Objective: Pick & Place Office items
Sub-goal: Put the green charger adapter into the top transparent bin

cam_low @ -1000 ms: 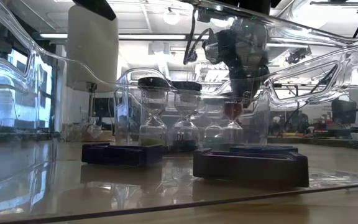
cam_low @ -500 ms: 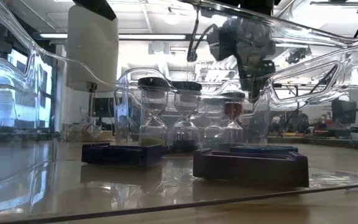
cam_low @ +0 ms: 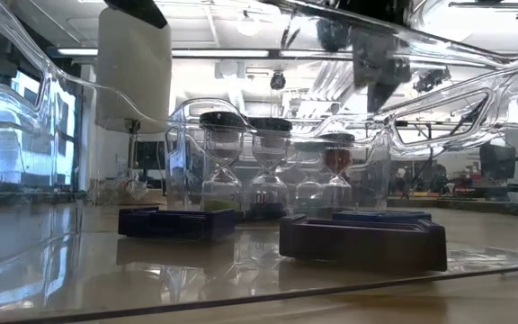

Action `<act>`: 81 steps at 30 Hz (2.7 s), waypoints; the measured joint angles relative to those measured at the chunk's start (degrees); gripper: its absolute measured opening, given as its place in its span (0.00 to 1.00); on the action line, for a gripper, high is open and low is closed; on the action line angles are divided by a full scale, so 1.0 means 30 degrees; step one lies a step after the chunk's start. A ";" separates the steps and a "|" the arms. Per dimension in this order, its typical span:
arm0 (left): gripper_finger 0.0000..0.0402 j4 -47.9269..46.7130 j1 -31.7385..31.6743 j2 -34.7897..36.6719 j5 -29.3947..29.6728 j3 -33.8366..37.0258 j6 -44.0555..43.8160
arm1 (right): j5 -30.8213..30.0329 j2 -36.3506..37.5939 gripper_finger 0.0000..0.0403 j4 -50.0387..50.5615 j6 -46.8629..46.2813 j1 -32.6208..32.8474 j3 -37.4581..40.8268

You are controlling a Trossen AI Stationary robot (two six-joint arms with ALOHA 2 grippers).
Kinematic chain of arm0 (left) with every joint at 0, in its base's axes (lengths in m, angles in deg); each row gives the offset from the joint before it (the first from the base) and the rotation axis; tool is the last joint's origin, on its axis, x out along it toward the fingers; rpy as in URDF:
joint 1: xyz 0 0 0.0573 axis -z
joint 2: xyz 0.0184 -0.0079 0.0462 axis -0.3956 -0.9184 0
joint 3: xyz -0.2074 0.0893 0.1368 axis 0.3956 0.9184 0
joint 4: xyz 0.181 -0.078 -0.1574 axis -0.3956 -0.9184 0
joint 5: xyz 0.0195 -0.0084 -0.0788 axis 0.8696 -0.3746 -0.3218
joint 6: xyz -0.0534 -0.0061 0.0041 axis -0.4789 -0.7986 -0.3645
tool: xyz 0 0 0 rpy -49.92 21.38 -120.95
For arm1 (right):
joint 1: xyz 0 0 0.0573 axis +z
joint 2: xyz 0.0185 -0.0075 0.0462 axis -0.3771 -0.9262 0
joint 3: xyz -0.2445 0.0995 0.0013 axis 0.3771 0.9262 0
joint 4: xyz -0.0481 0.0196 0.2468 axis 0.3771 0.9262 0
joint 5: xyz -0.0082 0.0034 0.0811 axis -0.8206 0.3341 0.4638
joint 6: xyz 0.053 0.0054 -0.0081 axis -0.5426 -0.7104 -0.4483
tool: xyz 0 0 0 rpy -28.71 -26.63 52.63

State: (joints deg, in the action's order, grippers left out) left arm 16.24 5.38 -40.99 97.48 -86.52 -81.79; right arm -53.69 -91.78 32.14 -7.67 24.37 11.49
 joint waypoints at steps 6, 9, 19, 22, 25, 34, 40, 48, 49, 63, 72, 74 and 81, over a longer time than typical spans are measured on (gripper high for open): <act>0.77 0.0037 0.0000 0.0000 -0.1413 -0.0007 -0.0677 | -0.1069 0.2033 0.68 -0.0545 -0.0572 0.1197 -0.0007; 0.77 -0.0022 0.0029 0.0000 -0.2812 -0.0007 -0.1020 | -0.2679 0.3112 0.68 -0.0791 -0.0738 0.2050 -0.0001; 0.77 -0.0239 0.1724 0.0000 -0.7629 -0.0009 -0.5507 | -0.7149 0.4106 0.68 -0.1623 -0.1875 0.6248 -0.0004; 0.77 -0.1030 0.2576 -0.0230 -0.7673 -0.0015 -0.9428 | -0.8419 0.4016 0.68 -0.1736 -0.1941 0.7466 0.0000; 0.77 -0.1847 0.3403 -0.0660 -0.7646 -0.0015 -1.2427 | -0.9847 0.3981 0.68 -0.1928 -0.2004 0.8554 0.0000; 0.77 -0.3360 0.4680 -0.1940 -0.7449 -0.0015 -1.2415 | -1.4385 0.3972 0.68 -0.3050 -0.2060 1.1635 0.0000; 0.77 -0.4760 0.4760 -0.3334 -0.7234 -0.0015 -1.4482 | -1.4649 0.3972 0.68 -0.3956 -0.2072 1.2652 0.0000; 0.77 -0.7330 0.4572 -0.5245 -0.9623 0.0000 -1.1617 | -1.5434 0.3372 0.68 -0.4104 -0.2038 1.3408 0.0012; 0.77 -0.7919 0.4466 -0.5270 -1.0105 0.0000 -1.2023 | -1.5634 0.3240 0.68 -0.4100 -0.2030 1.3453 0.0019; 0.77 -0.9652 0.6531 -0.5115 -0.6939 0.0159 -1.1870 | -1.5860 0.1134 0.68 -0.4213 -0.1504 1.3109 0.0029; 0.77 -0.7286 0.6929 -0.5115 -0.7754 0.1718 -1.2153 | -1.5861 0.0832 0.68 -0.4206 -0.1504 1.3109 0.0029; 0.77 -0.7036 0.6921 -0.5115 -0.7934 0.2142 -1.2223 | -1.5846 0.0832 0.68 -0.4206 -0.1504 1.3109 0.0029; 0.77 -0.6021 0.7053 -0.5115 -0.7830 0.3036 -1.2342 | -1.5849 0.0832 0.68 -0.4213 -0.1523 1.3280 0.0029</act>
State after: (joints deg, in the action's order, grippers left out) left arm -1.83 26.54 -56.34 73.99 -77.41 -118.82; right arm -101.24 -89.29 19.50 -12.24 64.21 11.58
